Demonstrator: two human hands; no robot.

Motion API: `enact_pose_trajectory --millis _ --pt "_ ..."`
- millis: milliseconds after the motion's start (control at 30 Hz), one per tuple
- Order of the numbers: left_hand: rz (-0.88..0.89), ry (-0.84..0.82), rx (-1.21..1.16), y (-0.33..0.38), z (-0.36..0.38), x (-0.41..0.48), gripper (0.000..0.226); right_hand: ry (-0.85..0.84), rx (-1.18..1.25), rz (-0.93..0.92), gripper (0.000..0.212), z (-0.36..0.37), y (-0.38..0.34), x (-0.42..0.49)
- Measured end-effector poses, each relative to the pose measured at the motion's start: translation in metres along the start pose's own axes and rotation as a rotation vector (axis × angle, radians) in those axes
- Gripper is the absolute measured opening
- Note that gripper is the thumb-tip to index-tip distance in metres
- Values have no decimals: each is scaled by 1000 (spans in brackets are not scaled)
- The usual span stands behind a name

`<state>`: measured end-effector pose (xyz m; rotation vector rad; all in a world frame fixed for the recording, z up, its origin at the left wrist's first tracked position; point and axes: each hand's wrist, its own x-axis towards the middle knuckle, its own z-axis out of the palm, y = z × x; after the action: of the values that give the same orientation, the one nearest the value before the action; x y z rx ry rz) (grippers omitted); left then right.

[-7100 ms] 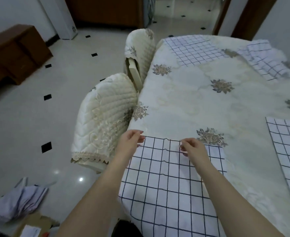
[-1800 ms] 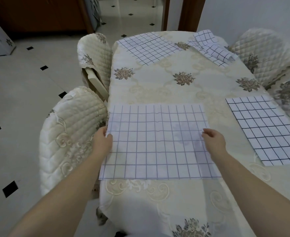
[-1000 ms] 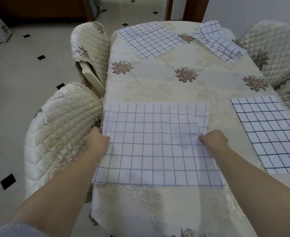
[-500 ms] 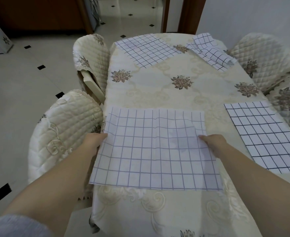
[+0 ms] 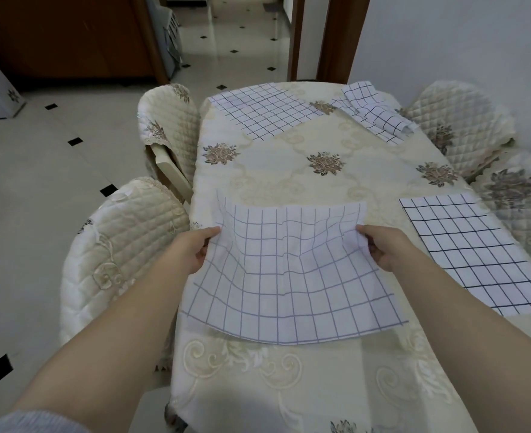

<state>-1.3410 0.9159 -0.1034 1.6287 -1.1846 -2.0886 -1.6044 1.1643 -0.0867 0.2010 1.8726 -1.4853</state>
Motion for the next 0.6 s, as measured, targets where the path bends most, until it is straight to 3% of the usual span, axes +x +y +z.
enact_pose_trajectory --millis 67,367,600 --pt "12 -34 -34 3 14 -8 14 -30 37 15 7 10 -5 -9" --pt "83 -207 -78 4 75 -32 12 -155 57 -105 7 67 -8 -48" --pt "122 -220 -32 -5 110 -49 18 -207 69 -186 11 94 -8 -65"
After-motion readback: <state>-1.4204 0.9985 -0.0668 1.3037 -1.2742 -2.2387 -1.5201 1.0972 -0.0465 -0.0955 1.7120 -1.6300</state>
